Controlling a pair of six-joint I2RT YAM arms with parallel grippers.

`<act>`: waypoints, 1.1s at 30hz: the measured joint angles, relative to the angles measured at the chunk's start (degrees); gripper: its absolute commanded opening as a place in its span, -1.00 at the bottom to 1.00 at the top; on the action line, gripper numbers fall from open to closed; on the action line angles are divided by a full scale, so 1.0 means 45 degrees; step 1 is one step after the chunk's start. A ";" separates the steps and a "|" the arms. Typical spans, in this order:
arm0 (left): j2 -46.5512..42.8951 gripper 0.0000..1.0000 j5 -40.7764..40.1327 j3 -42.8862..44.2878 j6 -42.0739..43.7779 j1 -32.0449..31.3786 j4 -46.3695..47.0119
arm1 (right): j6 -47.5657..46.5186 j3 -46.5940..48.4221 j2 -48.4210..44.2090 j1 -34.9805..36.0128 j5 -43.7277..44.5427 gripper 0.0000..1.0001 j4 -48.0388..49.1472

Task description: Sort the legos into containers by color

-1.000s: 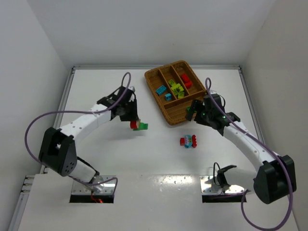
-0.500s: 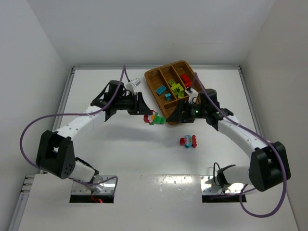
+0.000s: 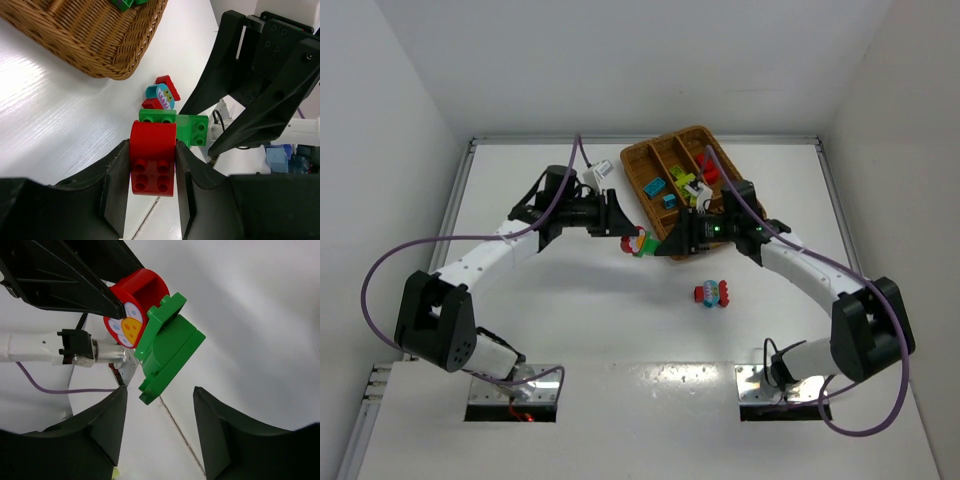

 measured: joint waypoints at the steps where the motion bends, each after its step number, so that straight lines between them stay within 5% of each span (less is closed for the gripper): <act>1: 0.0000 -1.00 -0.0015 0.0000 0.0000 0.0000 0.0005 | 0.0083 0.0000 0.0005 0.0000 0.0000 0.06 0.0078; 10: 0.0000 -1.00 -0.0180 -0.0024 0.0034 0.0000 -0.0005 | 0.0874 0.0214 0.0607 0.0393 0.0170 -0.23 0.0495; 19: -0.0005 -1.00 -0.0500 -0.0253 0.0233 0.0155 -0.0170 | 0.1404 0.0301 0.1001 0.0738 0.1404 -0.88 0.0282; 33: -0.0155 -1.00 -0.1530 -0.0714 0.0486 0.1758 -0.0981 | 0.1491 0.0733 0.1588 0.1214 0.4347 -0.97 -0.0777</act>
